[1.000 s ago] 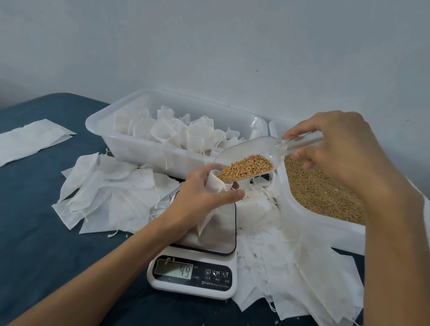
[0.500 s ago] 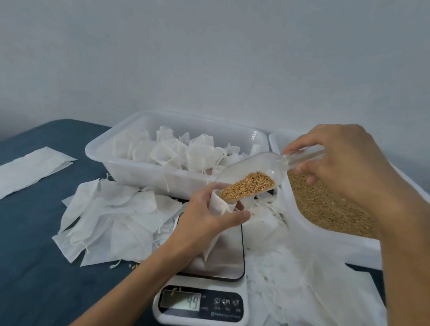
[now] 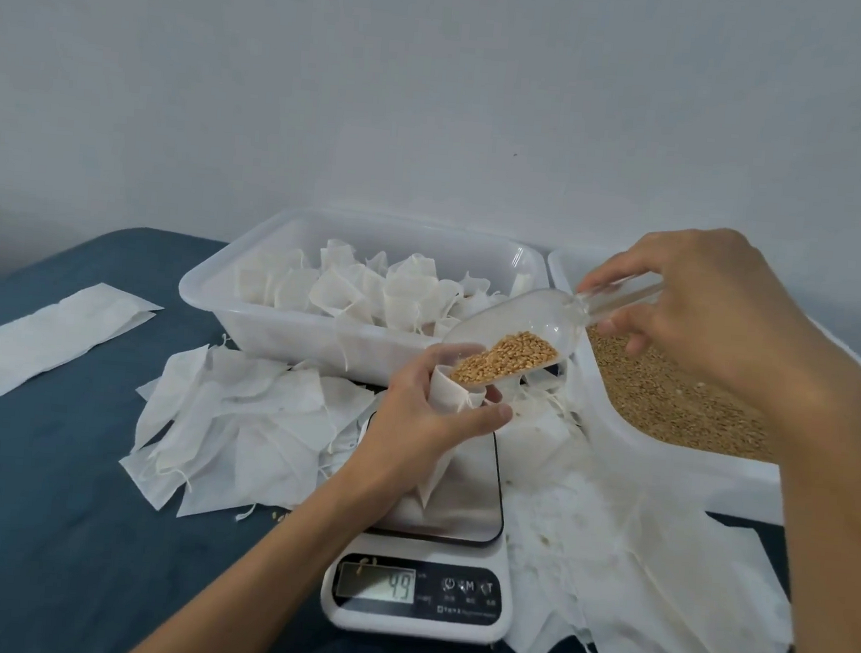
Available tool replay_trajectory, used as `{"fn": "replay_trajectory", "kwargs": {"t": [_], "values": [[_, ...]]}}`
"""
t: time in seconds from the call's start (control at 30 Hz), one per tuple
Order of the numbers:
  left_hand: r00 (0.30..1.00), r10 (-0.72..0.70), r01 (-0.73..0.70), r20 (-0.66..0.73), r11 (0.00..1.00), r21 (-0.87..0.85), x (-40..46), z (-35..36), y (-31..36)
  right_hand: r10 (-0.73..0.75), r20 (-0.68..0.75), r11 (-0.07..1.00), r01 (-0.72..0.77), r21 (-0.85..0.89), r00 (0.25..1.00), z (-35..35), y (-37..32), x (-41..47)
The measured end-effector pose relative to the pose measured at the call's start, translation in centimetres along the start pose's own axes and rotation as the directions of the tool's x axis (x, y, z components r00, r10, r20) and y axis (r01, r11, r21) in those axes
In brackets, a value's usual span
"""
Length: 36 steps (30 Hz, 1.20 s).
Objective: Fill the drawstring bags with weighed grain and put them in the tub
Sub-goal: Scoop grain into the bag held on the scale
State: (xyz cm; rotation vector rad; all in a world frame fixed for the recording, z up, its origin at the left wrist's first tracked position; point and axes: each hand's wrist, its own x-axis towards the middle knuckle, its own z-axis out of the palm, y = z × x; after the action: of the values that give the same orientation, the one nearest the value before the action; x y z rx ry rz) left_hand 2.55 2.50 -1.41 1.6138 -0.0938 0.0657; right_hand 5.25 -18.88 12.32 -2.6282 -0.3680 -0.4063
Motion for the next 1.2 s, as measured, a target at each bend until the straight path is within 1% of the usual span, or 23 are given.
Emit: {"fn": "replay_trajectory", "kwargs": {"t": [0.17, 0.33, 0.83, 1.2], "values": [[1.000, -0.004, 0.004, -0.005, 1.000, 0.027, -0.18, 0.07, 0.45, 0.008, -0.003, 1.000, -0.008, 0.012, 1.000, 0.03, 0.04, -0.03], [1.000, 0.002, -0.002, 0.005, 1.000, 0.009, -0.17, 0.04, 0.45, -0.001, 0.010, 1.000, 0.001, -0.016, 1.000, -0.03, 0.07, 0.10], [1.000, 0.003, -0.003, 0.005, 1.000, 0.030, 0.04, 0.02, -0.08, 0.001, -0.004, 0.999, -0.001, -0.034, 1.000, -0.16, -0.06, -0.02], [1.000, 0.004, -0.004, 0.002, 1.000, 0.005, -0.04, 0.09, 0.14, 0.001, -0.011, 1.000, -0.001, -0.024, 1.000, -0.14, 0.00, -0.04]]}}
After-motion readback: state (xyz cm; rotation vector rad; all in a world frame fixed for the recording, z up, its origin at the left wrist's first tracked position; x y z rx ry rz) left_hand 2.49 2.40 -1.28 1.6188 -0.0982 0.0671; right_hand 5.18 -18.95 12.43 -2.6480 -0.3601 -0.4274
